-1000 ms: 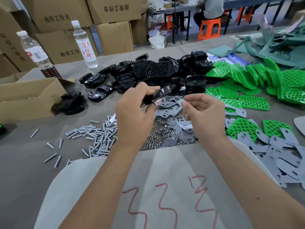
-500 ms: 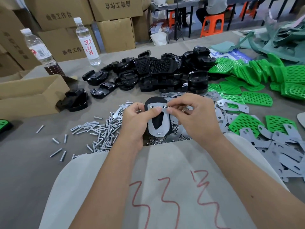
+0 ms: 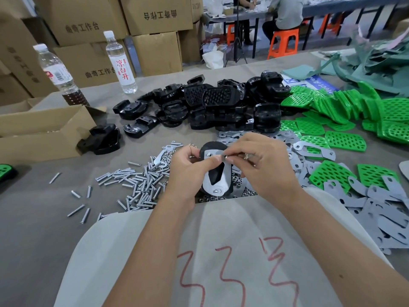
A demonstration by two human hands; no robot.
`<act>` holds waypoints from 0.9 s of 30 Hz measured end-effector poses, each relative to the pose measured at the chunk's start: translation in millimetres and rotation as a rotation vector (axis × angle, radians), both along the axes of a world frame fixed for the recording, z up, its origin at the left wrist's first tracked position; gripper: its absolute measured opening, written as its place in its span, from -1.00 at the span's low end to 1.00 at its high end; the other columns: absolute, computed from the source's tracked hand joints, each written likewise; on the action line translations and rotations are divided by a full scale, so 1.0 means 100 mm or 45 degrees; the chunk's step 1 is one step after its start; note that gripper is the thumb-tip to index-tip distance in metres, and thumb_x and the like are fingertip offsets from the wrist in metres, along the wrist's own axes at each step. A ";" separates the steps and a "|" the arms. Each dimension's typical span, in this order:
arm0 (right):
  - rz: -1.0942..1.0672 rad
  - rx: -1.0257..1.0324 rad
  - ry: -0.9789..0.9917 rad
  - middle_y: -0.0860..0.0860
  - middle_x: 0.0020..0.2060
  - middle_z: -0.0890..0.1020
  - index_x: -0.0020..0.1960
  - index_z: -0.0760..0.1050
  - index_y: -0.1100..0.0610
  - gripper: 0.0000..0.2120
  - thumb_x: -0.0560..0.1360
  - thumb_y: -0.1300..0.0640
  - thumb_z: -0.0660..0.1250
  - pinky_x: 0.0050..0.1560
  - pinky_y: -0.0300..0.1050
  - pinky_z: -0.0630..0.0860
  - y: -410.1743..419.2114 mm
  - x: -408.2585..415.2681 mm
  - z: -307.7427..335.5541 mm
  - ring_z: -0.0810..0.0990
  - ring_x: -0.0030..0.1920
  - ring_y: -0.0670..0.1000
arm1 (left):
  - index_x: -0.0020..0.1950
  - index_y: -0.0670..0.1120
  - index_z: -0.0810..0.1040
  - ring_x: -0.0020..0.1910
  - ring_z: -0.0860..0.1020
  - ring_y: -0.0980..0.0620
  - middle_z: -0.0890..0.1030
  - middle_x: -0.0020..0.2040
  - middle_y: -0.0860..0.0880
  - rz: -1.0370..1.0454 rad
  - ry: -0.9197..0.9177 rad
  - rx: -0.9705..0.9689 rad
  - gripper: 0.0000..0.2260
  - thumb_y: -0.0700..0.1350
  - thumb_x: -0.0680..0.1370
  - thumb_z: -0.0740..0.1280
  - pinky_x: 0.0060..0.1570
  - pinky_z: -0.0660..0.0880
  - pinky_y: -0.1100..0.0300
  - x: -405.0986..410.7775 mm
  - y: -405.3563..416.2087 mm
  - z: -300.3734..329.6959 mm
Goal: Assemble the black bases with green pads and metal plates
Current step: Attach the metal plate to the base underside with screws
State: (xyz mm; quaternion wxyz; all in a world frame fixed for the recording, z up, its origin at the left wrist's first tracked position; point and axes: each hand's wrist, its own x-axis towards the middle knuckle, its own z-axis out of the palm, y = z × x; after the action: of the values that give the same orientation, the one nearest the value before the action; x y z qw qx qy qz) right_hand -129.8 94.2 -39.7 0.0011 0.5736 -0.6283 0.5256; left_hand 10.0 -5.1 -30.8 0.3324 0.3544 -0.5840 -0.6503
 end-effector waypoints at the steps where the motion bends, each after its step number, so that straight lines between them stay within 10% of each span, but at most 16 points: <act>1: 0.015 0.011 0.028 -0.02 -0.17 0.64 -0.05 0.76 0.14 -0.85 0.50 0.36 0.50 -0.23 0.06 0.63 0.01 -0.01 0.01 0.63 -0.17 -0.02 | -0.11 -0.16 0.51 -0.25 0.65 -0.14 0.68 -0.18 -0.21 -0.007 0.000 0.003 -0.68 -0.16 0.29 0.59 -0.13 0.55 -0.07 0.00 0.00 0.00; 27: 0.098 -0.029 -0.412 -0.03 -0.18 0.58 -0.02 0.76 0.06 -0.93 0.50 0.17 0.56 -0.32 0.04 0.62 -0.03 0.01 -0.05 0.59 -0.22 0.00 | -0.10 -0.18 0.50 -0.34 0.64 -0.04 0.67 -0.26 -0.12 -0.083 0.112 0.154 -0.84 -0.30 0.49 0.48 -0.38 0.57 0.18 0.03 0.01 0.03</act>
State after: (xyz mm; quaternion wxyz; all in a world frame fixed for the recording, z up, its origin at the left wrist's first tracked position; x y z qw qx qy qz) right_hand -128.4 91.2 -44.2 -0.1137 0.5050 -0.5917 0.6179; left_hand 13.2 -3.8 -27.9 0.3144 0.3257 -0.5395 -0.7099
